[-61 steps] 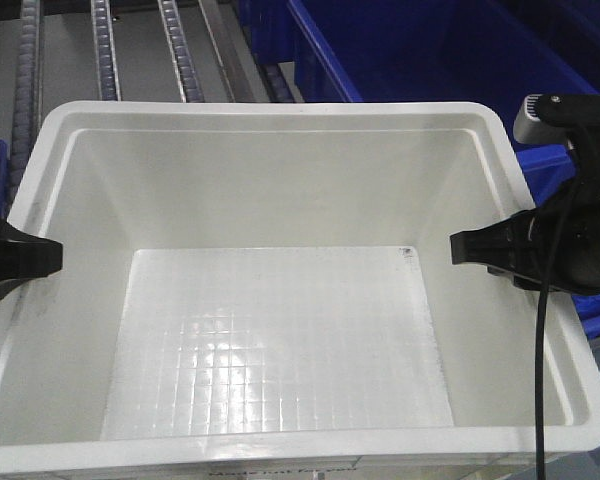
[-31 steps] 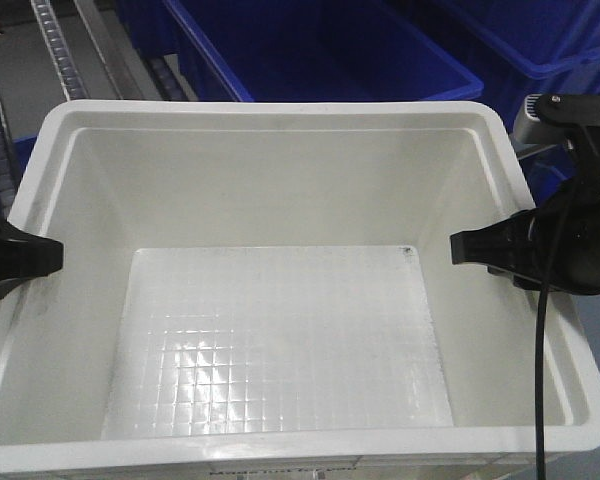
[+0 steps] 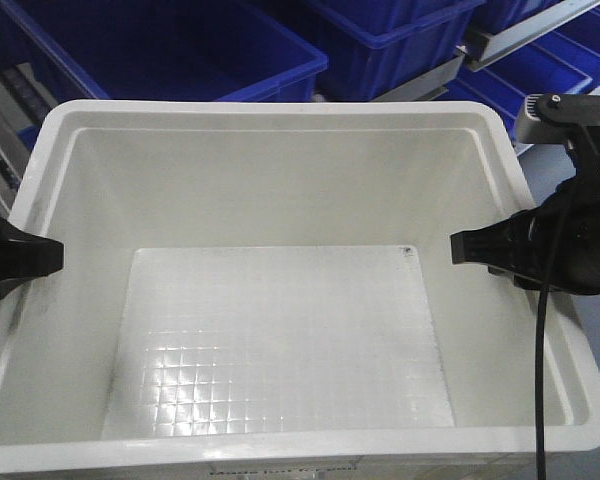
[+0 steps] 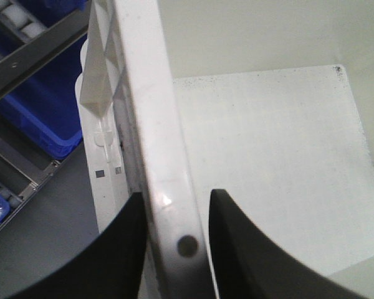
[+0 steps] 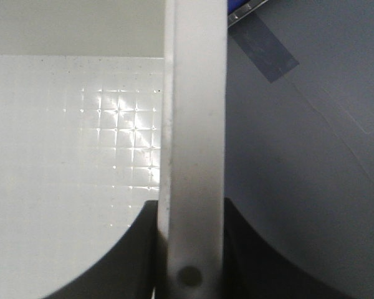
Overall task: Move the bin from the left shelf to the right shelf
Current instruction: 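Hold the tote with both grippers while the base turns away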
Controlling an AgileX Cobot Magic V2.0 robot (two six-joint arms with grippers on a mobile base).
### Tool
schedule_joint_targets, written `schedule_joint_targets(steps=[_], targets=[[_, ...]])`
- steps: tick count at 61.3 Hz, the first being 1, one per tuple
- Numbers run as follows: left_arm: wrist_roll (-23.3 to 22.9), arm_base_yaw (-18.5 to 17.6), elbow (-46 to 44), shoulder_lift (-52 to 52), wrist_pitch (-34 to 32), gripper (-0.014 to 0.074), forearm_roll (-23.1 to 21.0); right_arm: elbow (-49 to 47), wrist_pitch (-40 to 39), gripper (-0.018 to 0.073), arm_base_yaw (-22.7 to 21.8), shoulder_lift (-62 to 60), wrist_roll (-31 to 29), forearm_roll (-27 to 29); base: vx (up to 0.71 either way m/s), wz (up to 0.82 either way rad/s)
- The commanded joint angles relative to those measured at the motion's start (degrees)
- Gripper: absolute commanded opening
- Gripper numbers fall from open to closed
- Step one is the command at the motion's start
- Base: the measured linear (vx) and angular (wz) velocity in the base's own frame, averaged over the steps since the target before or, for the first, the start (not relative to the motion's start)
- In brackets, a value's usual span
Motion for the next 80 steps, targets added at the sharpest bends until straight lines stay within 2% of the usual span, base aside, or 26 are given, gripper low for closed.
schedule_joint_targets(steps=[1,54,80], targets=[[2.3,0.0,-2.3,-1.7,-4.6,0.0073,0.1,-2.0,-3.3,0.0036,-1.0,-1.5,0.7,-8.1,-0.07,-0.48],[2.3,0.0,-2.3,-1.7,-4.6,0.0073,0.1,-2.0,-3.3,0.0036,-1.0,-1.5,0.7,-8.1,0.0,-0.61],[2.3,0.0,-2.3,-1.7,-4.6,0.0073,0.1,-2.0,-3.3,0.0036,-1.0,-1.5,0.7,-8.1,0.1,-0.37]])
